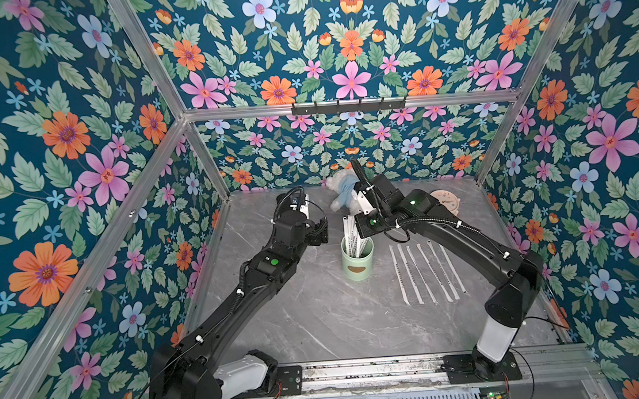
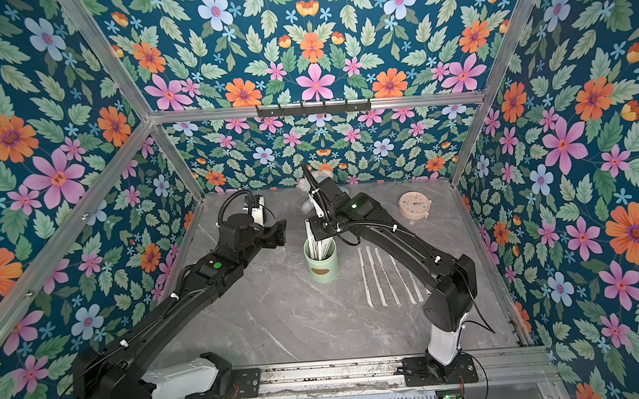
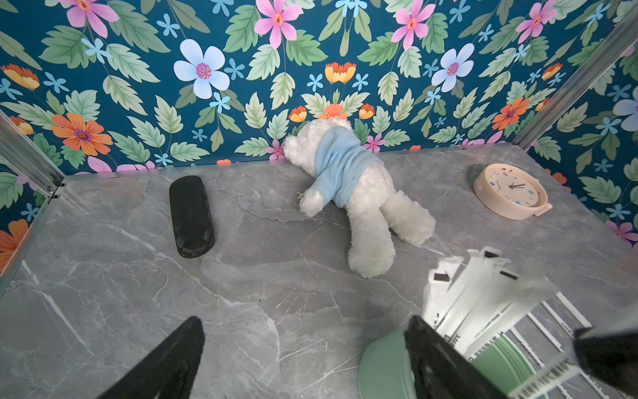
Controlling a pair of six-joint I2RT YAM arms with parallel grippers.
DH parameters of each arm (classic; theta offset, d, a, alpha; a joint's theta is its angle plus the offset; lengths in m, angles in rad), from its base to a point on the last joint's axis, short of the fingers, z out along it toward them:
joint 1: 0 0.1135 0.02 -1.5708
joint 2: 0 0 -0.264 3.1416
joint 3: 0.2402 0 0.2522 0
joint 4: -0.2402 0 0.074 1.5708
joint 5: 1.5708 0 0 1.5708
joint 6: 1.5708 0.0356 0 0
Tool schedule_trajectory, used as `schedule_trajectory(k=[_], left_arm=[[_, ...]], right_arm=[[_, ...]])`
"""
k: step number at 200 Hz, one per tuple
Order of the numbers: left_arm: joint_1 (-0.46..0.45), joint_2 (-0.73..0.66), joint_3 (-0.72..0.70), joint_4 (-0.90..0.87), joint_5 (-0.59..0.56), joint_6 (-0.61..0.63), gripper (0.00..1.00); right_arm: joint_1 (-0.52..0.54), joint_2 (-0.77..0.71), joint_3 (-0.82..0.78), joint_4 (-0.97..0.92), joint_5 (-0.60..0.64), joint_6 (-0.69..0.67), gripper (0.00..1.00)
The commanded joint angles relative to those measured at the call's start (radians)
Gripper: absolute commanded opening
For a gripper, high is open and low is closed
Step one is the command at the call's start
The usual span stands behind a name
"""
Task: Take the straws out of the storage container
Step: Pick up the straw from the container, then place the straw at the center of the board.
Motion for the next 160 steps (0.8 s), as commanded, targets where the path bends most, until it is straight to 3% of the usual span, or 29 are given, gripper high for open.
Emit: schedule_trajectory(k=[1,130,160], left_arm=[[-0.001,-0.005,-0.003,0.02,-0.017,0.012,0.93],[0.0,0.005,-0.005,0.02,-0.02,0.017,0.93],[-0.001,0.011,-0.003,0.02,-0.017,0.015,0.93]], right_arm=[[0.002,-0.022,0.027,-0.041,0.005,-0.025,0.08],[0.002,-0.101,0.17,-0.185,0.029,-0.079,0.08],[0.002,-0.183,0.196,-0.258,0.072,-0.105,0.07]])
